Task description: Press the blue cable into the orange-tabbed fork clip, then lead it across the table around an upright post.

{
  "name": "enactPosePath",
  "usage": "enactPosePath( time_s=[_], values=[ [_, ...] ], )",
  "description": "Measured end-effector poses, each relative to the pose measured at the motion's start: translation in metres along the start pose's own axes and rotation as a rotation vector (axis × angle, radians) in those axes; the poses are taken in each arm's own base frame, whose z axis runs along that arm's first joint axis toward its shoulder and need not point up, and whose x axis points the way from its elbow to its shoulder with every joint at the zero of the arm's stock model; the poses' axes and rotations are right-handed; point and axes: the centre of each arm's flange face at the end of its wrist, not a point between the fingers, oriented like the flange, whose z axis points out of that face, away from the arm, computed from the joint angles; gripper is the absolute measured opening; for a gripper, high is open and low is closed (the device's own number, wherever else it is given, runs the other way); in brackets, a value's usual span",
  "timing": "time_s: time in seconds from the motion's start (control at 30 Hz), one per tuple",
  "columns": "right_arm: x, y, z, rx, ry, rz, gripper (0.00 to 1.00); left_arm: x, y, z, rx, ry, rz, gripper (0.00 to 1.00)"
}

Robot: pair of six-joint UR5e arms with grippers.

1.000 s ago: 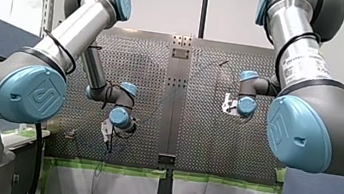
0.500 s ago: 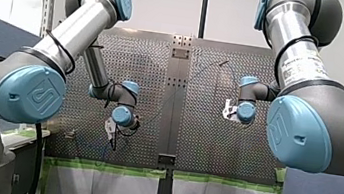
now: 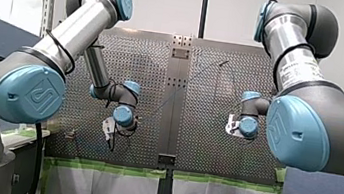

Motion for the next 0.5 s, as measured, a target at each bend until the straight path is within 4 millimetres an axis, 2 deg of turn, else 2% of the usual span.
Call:
enactPosePath(
  time_s=[0.33, 0.5],
  values=[
    [-0.007, 0.016, 0.009, -0.021, 0.004, -0.004, 0.00, 0.002, -0.004, -0.004, -0.031, -0.016, 0.005, 0.56],
    [-0.022, 0.022, 0.012, -0.028, -0.016, -0.015, 0.00, 0.003, -0.005, -0.005, -0.030, -0.017, 0.006, 0.56]
  ],
)
